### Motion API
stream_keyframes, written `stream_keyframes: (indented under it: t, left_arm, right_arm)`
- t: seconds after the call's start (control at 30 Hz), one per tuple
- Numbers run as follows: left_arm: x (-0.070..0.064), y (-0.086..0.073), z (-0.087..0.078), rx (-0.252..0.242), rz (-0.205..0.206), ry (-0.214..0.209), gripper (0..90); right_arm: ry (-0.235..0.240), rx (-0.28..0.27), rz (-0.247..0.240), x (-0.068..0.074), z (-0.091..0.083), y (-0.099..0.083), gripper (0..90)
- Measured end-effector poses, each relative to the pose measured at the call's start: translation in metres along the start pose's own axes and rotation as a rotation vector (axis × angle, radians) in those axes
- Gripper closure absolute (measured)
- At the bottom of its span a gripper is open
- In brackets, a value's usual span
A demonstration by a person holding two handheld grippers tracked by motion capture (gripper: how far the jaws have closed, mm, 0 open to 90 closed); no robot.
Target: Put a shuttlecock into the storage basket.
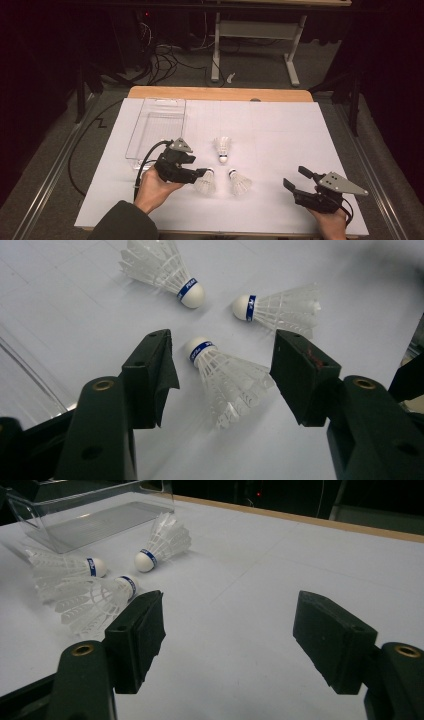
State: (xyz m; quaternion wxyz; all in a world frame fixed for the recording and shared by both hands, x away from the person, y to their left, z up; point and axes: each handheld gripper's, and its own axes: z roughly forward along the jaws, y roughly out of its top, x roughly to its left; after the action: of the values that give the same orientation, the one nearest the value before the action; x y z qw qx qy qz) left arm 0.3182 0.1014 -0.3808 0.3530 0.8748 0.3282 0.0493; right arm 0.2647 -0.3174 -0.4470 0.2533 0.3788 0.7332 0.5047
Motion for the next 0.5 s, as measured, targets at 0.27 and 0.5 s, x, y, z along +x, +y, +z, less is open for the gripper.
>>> stream_keyframes:
  t: [0.27, 0.5]
  left_arm:
    - [-0.0022, 0.0006, -0.0003, 0.046, 0.011, 0.012, 45.2]
    - [-0.0029, 0.0000, -0.0019, 0.071, 0.027, 0.022, 47.0]
  right_arm:
    - [0.000, 0.001, -0.003, 0.0004, 0.0002, 0.0000, 29.2]
    - [-0.011, -0.005, 0.003, -0.0005, -0.0008, 0.0001, 29.3]
